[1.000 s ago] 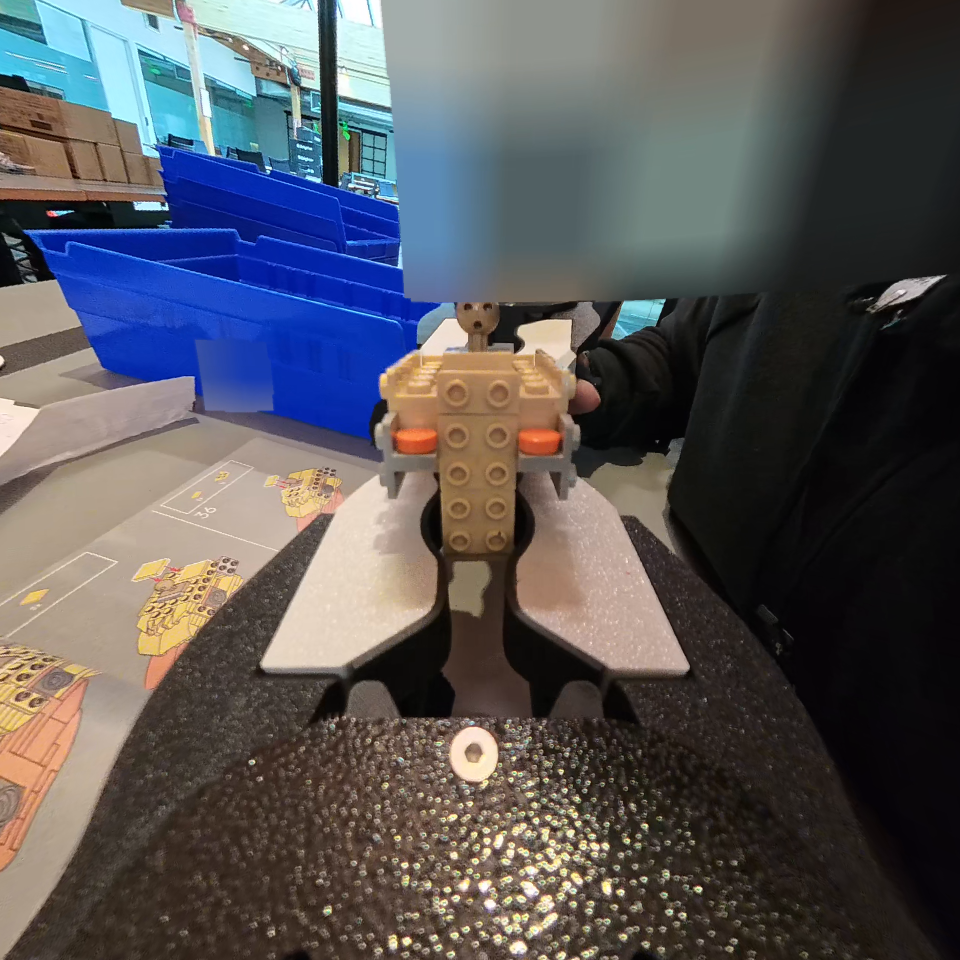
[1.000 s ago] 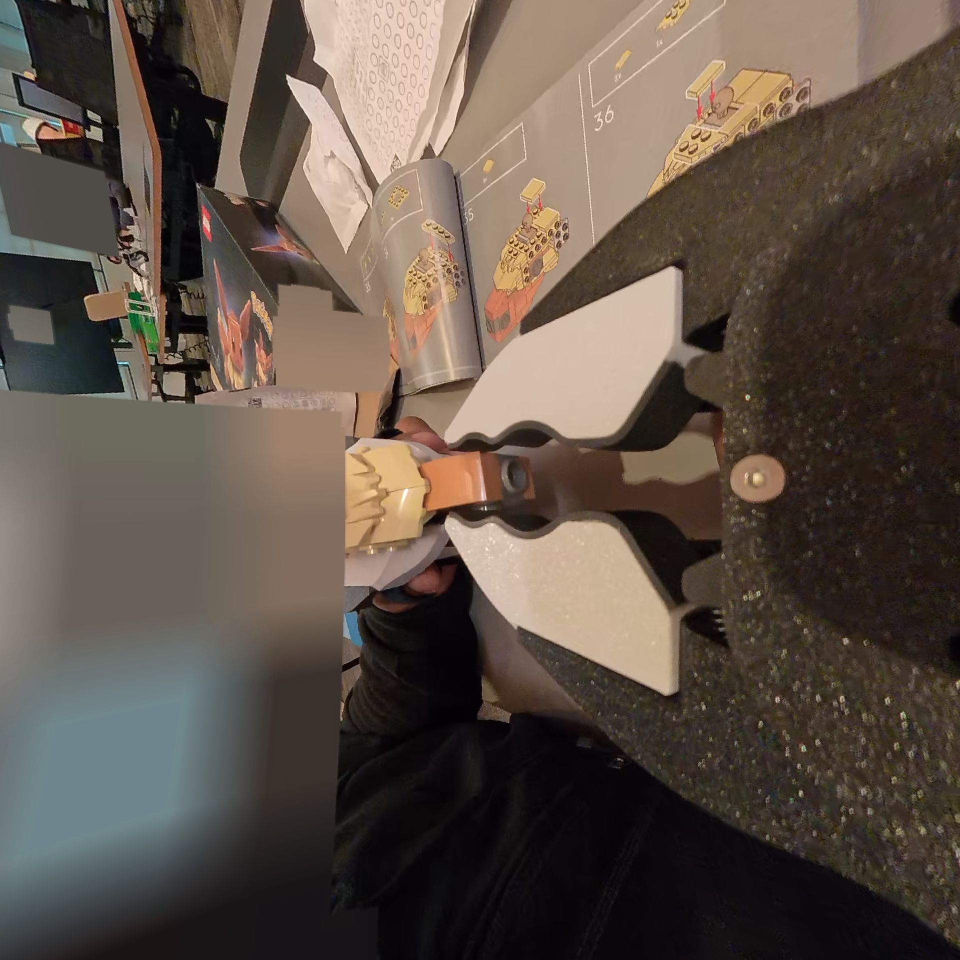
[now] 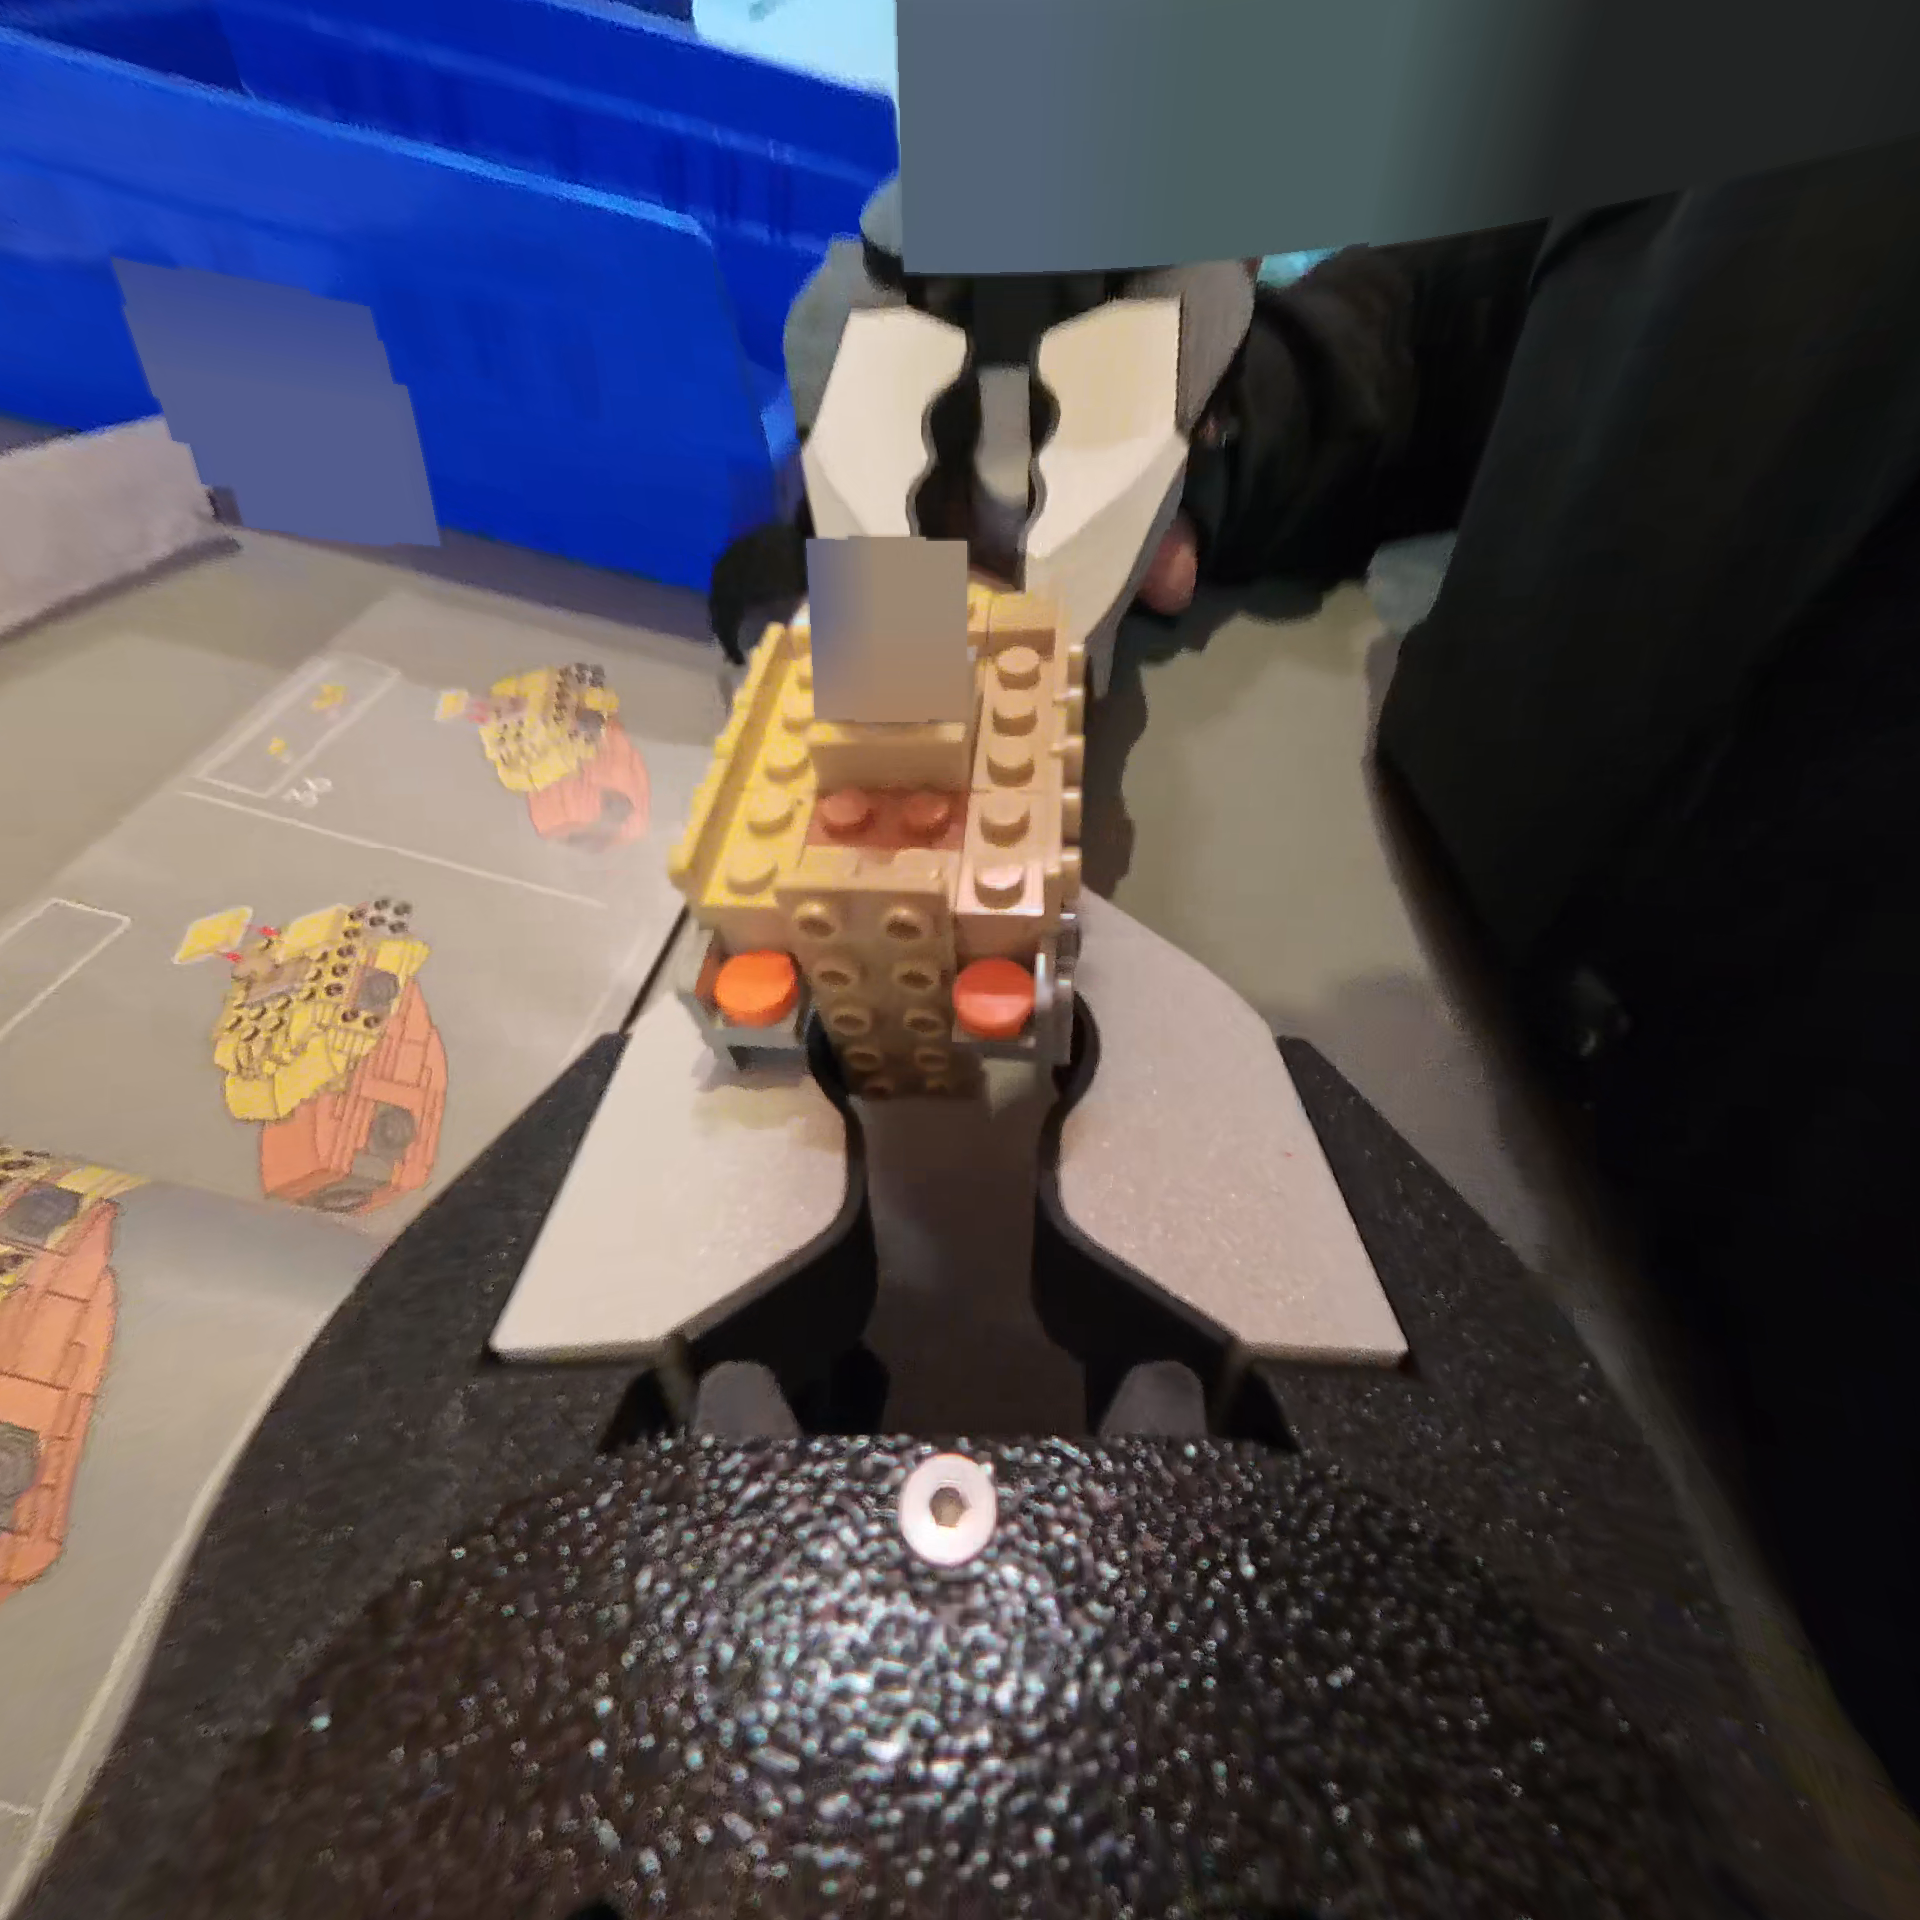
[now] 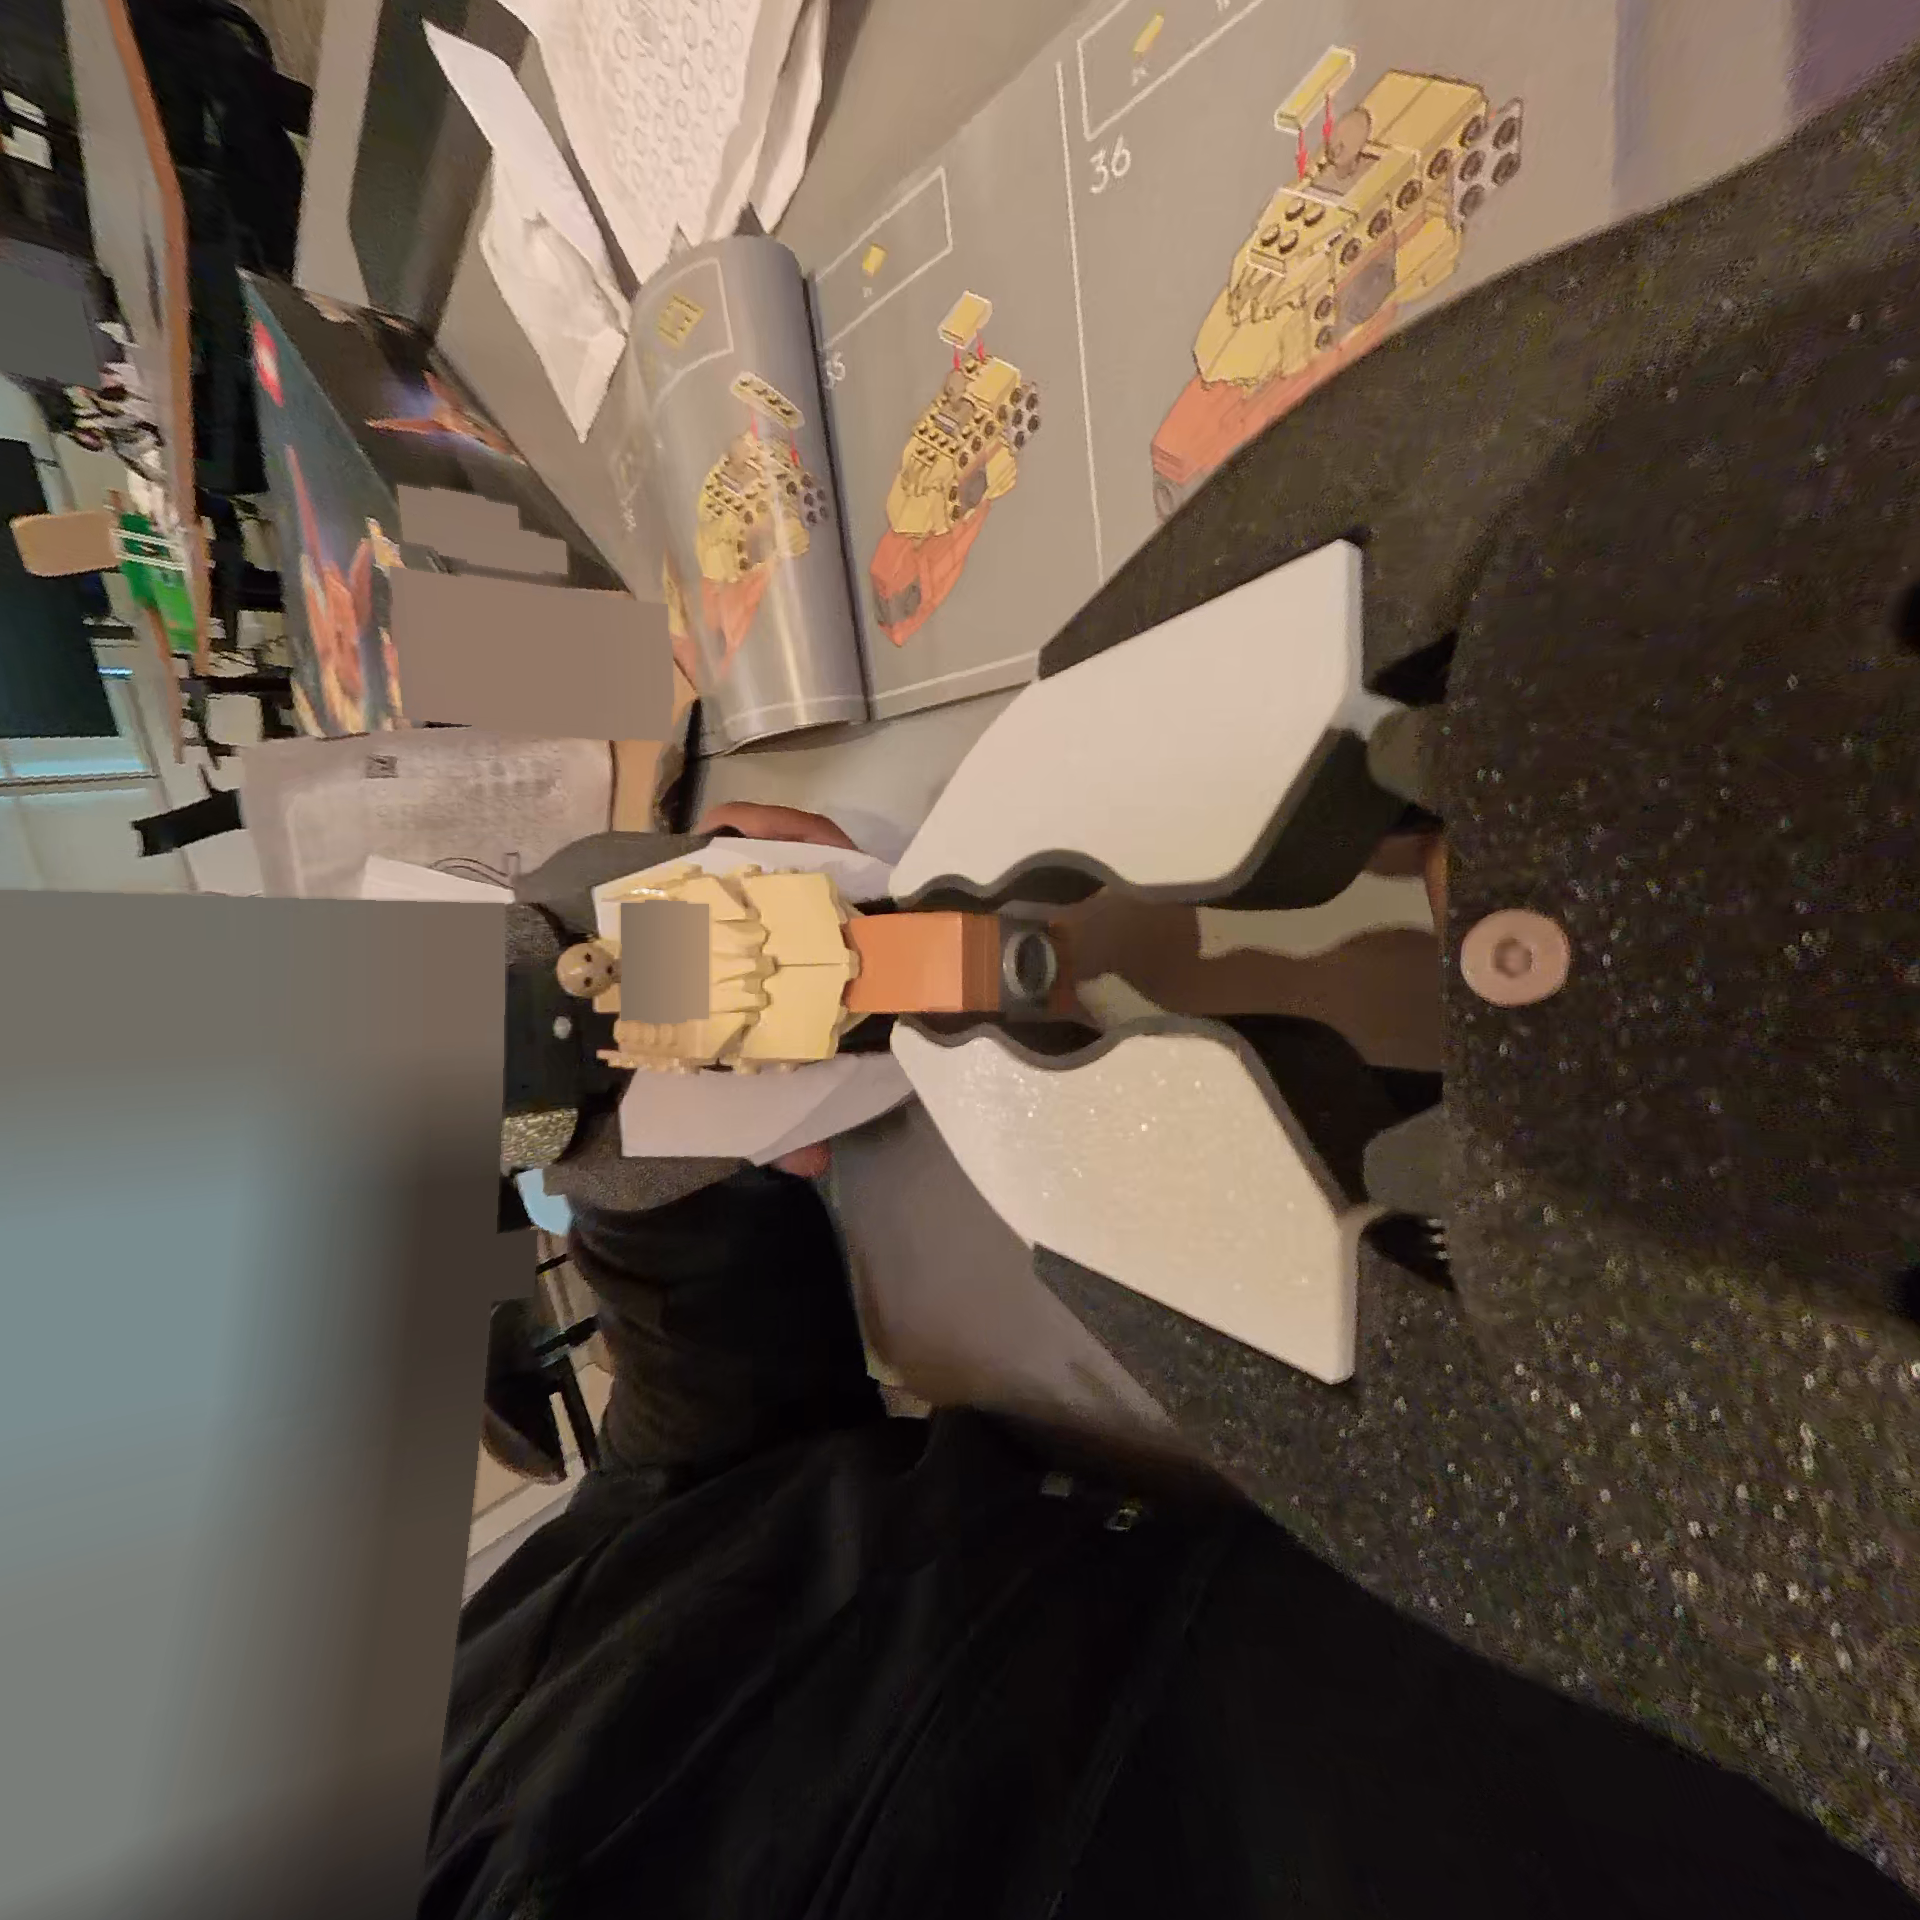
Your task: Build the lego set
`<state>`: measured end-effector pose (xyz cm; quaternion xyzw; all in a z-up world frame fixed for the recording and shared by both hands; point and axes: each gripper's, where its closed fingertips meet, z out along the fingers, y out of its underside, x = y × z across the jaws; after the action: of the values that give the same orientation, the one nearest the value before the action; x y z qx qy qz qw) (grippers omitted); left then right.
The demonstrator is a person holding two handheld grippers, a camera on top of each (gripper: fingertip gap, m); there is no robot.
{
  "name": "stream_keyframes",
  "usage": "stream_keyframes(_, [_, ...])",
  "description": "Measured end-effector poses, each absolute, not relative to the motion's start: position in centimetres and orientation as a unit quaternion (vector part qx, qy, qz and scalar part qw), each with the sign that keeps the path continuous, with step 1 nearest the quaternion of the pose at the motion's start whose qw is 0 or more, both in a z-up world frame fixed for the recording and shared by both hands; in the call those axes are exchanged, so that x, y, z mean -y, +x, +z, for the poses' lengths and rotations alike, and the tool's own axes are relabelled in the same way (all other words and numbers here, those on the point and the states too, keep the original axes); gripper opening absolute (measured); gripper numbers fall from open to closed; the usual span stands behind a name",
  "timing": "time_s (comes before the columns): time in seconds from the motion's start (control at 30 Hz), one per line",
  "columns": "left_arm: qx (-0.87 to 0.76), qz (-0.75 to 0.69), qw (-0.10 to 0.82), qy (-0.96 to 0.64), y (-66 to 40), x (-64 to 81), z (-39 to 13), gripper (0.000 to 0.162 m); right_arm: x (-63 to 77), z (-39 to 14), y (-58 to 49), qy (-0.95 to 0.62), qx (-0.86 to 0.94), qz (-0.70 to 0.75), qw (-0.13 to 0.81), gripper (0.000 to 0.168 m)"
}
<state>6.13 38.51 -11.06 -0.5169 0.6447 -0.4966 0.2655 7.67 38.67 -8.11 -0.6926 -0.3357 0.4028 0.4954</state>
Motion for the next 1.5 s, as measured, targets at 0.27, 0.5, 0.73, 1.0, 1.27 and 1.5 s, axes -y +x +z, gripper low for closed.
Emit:
stream_keyframes(0.27, [-0.74, -0.361, 0.223, -0.523, 4.7, -38.4, -15.6, 0.022, -36.9, -11.8, 7.5, -0.762, 0.369, 0.356, 0.396, 0.017])
stream_keyframes(0.5, [-0.771, -0.316, 0.211, -0.511, 4.2, -38.0, -16.8, 0.02, -35.7, -13.4, 7.3, -0.785, 0.395, 0.316, 0.356, 0.018])
stream_keyframes(0.73, [-0.795, -0.273, 0.244, -0.483, 3.5, -38.6, -16.7, 0.027, -35.5, -13.8, 7.2, -0.777, 0.43, 0.277, 0.366, 0.017])
stream_keyframes(1.0, [-0.817, -0.229, 0.27, -0.455, 2.7, -39.1, -16.5, 0.031, -35.2, -14.1, 7.0, -0.77, 0.453, 0.251, 0.372, 0.017])
stream_keyframes(1.27, [-0.816, -0.23, 0.275, -0.454, 1.8, -39.4, -16.3, 0.037, -34.8, -14.5, 7.1, -0.771, 0.463, 0.235, 0.369, 0.017])
stream_keyframes(1.5, [-0.814, -0.242, 0.273, -0.452, 1.3, -39.3, -16.3, 0.048, -34.8, -14.4, 7.3, -0.771, 0.457, 0.233, 0.376, 0.017])
